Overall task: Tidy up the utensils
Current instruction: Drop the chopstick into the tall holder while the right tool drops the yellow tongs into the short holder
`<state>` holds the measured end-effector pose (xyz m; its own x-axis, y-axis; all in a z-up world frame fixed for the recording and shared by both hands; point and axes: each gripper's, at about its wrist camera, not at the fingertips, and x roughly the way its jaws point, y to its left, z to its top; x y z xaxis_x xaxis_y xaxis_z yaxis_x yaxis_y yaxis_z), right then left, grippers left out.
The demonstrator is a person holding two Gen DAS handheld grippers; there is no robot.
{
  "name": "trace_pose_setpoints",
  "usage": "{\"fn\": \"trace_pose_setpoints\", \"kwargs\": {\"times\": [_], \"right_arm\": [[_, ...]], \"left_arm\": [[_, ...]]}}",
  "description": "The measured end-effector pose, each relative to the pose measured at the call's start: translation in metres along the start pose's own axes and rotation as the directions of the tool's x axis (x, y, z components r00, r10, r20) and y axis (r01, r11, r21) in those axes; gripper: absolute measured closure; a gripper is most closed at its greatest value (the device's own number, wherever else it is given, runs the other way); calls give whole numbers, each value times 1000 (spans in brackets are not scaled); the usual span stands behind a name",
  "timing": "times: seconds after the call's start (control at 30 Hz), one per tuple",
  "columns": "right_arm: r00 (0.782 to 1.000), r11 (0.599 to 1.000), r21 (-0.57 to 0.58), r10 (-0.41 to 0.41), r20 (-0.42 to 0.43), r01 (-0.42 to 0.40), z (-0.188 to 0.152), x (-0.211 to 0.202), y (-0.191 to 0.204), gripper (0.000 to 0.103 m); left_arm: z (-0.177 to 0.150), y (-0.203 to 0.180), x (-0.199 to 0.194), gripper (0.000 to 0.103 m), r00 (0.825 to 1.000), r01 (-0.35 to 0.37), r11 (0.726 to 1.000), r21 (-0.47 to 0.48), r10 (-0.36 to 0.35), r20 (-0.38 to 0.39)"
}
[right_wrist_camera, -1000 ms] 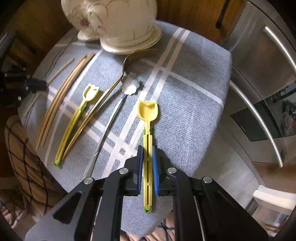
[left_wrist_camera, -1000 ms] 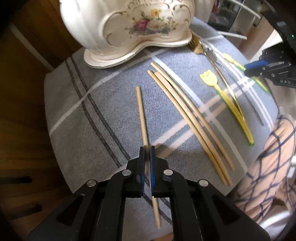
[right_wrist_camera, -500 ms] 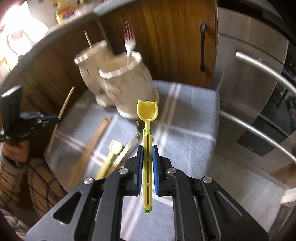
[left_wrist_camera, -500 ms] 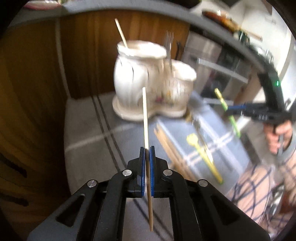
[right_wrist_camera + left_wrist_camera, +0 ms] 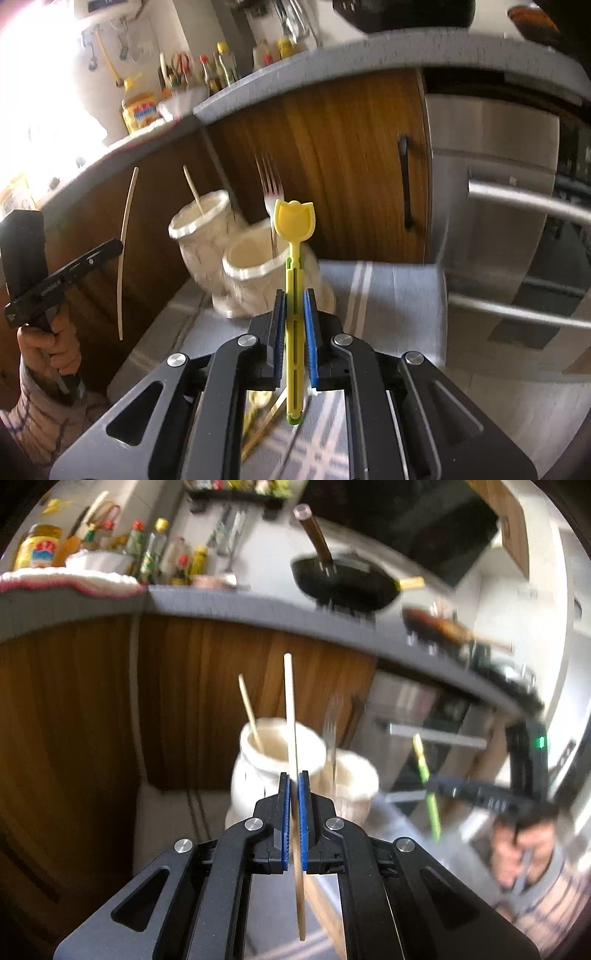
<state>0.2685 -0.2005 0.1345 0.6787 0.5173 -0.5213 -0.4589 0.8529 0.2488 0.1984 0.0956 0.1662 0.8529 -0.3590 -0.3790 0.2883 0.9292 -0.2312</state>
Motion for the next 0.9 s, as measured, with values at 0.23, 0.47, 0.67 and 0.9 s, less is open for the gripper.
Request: {"fn": "trace_pose_setpoints", "kwargs": {"times": [0.23,0.47,0.67,0.9], "right_arm": [[990,1000,-9,25,139,-24,22,12,15,93],[981,1000,-17,16,191,-13,39,34,20,93],[973,1000,-14,12,230,-10,48,44,18,93],[975,998,-49,-21,221,32,42,62,23,93]], "left_arm": [[39,-2,10,99,978,8,1000,-7,-7,208],[59,-2,30,99,943,-15,1000,3,13,333],[58,9,52,99,931,2,999,-35,11,365],[37,8,77,98,951,-29,1000,-6,30,309]]}}
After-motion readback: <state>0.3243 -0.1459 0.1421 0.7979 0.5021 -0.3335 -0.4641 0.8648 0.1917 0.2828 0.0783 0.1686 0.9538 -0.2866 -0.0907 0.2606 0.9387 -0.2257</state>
